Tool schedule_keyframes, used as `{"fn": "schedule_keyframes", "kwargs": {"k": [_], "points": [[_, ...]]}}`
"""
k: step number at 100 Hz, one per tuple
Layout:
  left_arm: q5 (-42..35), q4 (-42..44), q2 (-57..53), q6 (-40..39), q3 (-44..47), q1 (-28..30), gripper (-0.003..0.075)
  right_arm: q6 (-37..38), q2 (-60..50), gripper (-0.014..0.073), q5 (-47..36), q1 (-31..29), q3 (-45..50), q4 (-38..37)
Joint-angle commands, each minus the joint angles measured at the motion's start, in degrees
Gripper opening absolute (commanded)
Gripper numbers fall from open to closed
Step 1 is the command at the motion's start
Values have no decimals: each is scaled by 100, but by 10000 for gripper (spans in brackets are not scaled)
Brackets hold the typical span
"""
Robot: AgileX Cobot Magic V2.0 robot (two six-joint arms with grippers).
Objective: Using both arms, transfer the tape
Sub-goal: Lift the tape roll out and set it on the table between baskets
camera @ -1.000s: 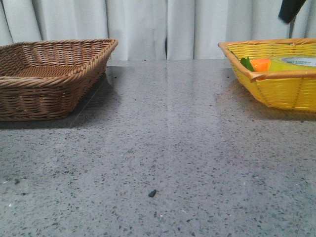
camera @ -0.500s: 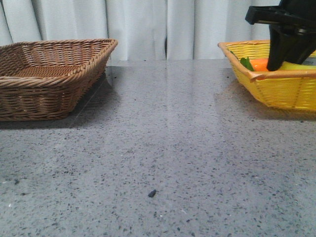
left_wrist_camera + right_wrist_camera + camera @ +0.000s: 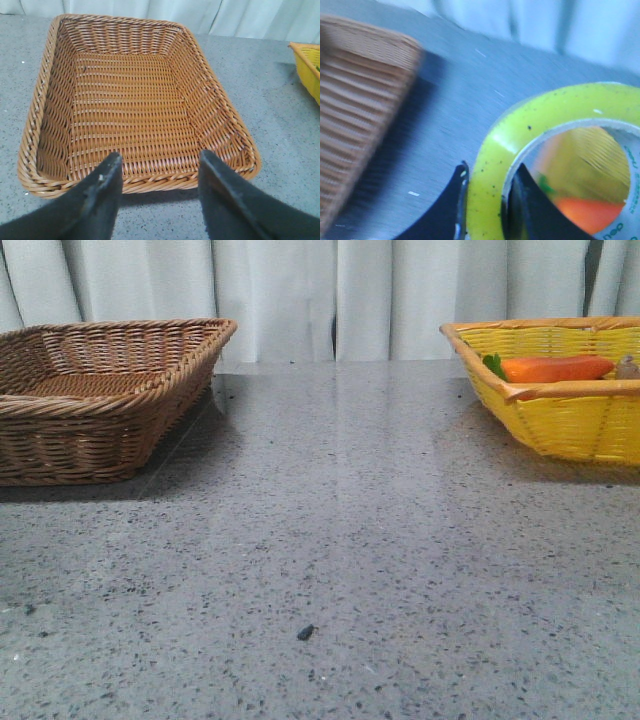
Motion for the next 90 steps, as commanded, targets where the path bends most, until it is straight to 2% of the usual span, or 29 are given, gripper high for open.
{"fn": "schedule_keyframes", "kwargs": {"k": [1, 13, 32, 39, 46, 54, 63, 68, 74, 79, 86, 90], "points": [[-533, -113, 47, 0, -203, -14, 312, -41, 38, -52, -401, 446, -282, 89], [-543, -113, 47, 0, -203, -14, 312, -41, 611, -52, -261, 873, -282, 78], [-430, -113, 47, 0, -203, -14, 312, -41, 1549, -50, -74, 940, -269, -72], [-307, -113, 47, 0, -203, -14, 312, -41, 1768, -19, 58, 940, -269, -113], [-201, -113, 47, 0, -203, -14, 312, -41, 1877, 76, 205, 940, -269, -113], [-169, -244, 47, 60, -203, -14, 312, -41, 1878, 272, 279, 940, -279, -45], [-185, -546, 59, 558, -245, -94, 312, -41, 1722, 479, 380, 940, -357, 123], [-185, -697, 129, 867, -334, -178, 312, -41, 1562, 528, 462, 940, -411, 135], [-185, -823, 274, 1121, -502, -310, 312, -41, 1235, 511, 540, 940, -416, 135], [-185, -851, 460, 1233, -703, -429, 312, -41, 929, 444, 637, 940, -416, 135], [-185, -859, 809, 1337, -1042, -616, 312, -41, 451, 265, 801, 940, -392, 135], [-185, -859, 1061, 1336, -1268, -735, 312, -41, 153, 127, 892, 940, -380, 124]]}}
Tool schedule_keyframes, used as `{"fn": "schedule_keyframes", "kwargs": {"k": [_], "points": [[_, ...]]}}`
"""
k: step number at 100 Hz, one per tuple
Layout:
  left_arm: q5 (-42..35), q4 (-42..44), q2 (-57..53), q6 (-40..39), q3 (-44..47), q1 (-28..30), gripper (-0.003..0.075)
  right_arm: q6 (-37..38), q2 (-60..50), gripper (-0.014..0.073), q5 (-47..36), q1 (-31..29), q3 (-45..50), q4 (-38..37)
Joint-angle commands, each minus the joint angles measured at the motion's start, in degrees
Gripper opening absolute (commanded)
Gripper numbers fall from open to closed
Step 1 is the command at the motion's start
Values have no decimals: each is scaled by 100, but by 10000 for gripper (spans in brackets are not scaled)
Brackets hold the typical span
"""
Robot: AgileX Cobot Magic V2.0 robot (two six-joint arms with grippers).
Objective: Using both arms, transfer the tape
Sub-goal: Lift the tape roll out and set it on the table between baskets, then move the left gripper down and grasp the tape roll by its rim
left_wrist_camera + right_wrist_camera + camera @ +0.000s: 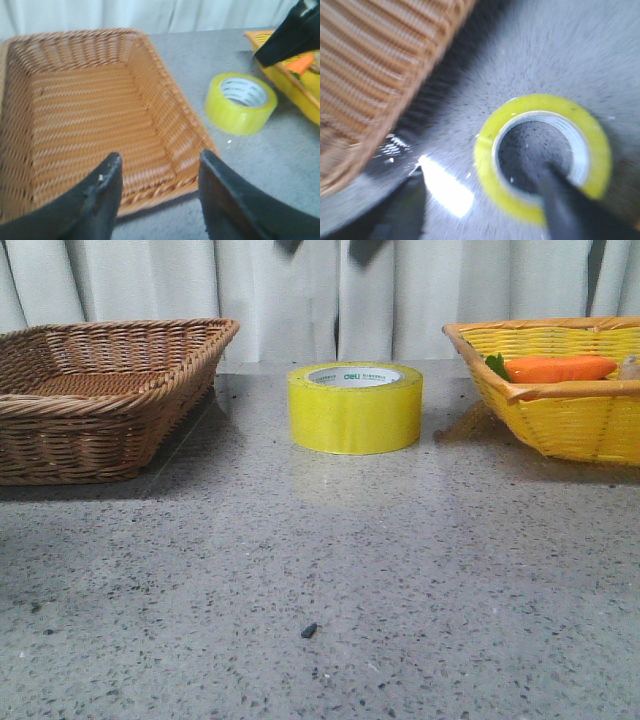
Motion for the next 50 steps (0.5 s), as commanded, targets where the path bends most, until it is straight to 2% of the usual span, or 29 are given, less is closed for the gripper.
{"fn": "schedule_keyframes", "kwargs": {"k": [1, 6, 19, 37, 50], "points": [[-412, -185, 468, 149, -632, -251, 312, -54, -956, 79, 37, -14, -170, 53], [-411, -185, 851, 149, -902, -390, 312, -131, -1319, -79, 90, -14, -89, -4], [-423, -185, 1769, 149, -1642, -790, 312, -154, -2319, -61, 105, -14, 321, -127], [-410, -85, 3136, 166, -2779, -1329, 312, -154, -3642, -62, -94, -14, 1371, -571], [46, -35, 4082, 166, -3755, -1581, 316, -115, -4500, -62, -446, -14, 2242, -849]]}}
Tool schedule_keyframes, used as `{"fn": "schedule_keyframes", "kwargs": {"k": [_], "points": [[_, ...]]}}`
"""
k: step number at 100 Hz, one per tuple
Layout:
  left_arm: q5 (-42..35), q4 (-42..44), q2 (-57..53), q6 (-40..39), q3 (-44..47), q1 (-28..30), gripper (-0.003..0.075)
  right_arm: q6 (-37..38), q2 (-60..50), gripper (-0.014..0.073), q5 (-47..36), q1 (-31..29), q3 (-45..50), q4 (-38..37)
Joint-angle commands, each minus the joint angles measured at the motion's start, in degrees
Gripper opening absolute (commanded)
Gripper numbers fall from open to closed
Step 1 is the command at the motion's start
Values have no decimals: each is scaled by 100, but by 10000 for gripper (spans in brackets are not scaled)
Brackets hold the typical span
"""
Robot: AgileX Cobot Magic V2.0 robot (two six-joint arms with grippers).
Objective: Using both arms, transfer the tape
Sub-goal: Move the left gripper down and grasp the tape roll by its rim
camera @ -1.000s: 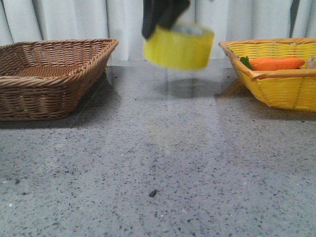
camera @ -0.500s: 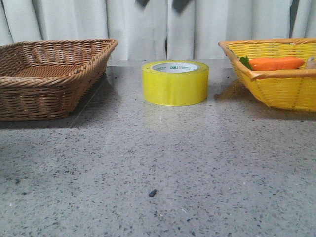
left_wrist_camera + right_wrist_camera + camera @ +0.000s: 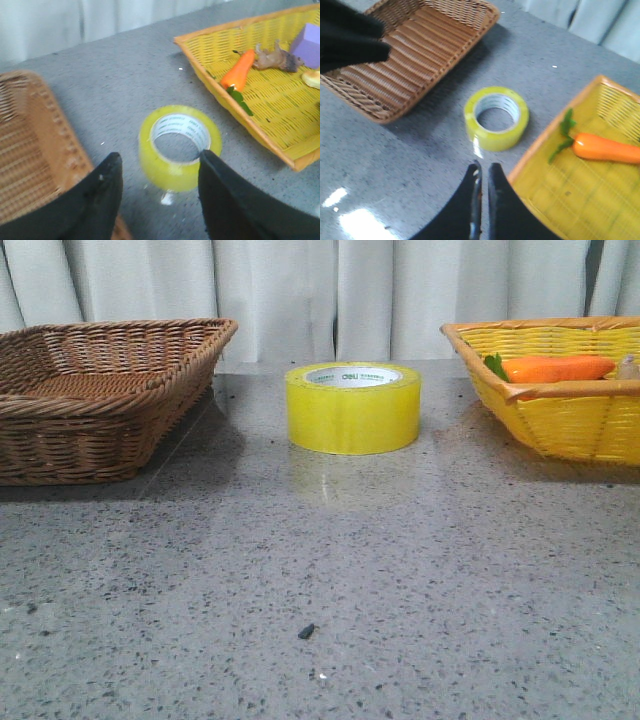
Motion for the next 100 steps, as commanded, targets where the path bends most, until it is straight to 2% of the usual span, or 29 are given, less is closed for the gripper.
{"fn": "schedule_keyframes", "kwargs": {"k": [1, 9, 16, 24, 31, 86, 100], "points": [[22, -50, 517, 5, -825, -158, 316, 5, -671, -62, -644, -14, 419, -189], [534, -50, 1107, -23, -1442, -199, 325, 124, -1080, -62, -870, -14, 809, -189], [864, -50, 1586, -94, -1950, -199, 370, 227, -1384, -62, -948, -14, 1038, -189], [996, -50, 2039, -282, -2394, -199, 434, 310, -1593, -62, -942, -14, 1157, -189], [1019, -50, 2333, -295, -2617, -199, 460, 310, -1698, -62, -908, -14, 1187, -189], [1036, -39, 3550, -295, -2672, -199, 462, 310, -1731, -66, -806, -14, 1187, -189], [1036, -55, 3709, -295, -2672, -199, 443, 310, -1731, -66, -686, -14, 1187, -168]]}}
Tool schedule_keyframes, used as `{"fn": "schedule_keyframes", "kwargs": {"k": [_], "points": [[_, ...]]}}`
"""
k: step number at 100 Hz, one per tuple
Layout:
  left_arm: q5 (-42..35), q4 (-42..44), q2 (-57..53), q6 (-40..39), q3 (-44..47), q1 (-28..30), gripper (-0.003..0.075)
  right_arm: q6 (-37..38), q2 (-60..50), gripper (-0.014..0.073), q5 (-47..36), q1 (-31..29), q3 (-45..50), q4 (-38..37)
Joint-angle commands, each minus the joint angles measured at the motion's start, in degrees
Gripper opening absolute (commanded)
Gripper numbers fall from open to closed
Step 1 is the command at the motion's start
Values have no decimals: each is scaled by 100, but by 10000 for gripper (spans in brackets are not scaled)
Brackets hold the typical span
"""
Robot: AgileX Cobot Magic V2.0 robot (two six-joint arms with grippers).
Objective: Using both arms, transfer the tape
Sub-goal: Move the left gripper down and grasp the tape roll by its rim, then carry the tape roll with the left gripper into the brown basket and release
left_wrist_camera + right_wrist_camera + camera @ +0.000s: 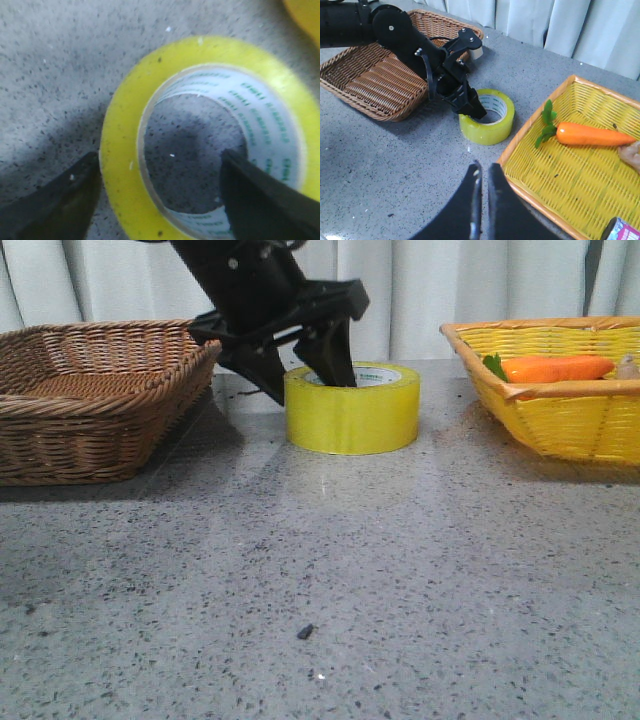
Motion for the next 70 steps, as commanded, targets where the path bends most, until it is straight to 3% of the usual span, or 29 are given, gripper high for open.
{"fn": "schedule_keyframes", "kwargs": {"k": [1, 11, 26, 57, 70], "points": [[-231, -130, -213, -39, -162, -30, 435, 6, -6, -66, -298, -14, -91, -57], [-231, -130, -189, -39, -162, -30, 316, 6, -6, -66, -231, -14, -91, -57], [-387, -130, -286, -39, -189, -30, -20, 6, -6, -66, -233, -14, -91, -57], [-607, -115, -1160, -29, -1018, -14, -21, 6, -6, -66, -452, -14, -91, -57], [-573, 491, -1620, -17, -1343, -14, -21, 6, -6, -66, -741, -14, -91, -57]]}}
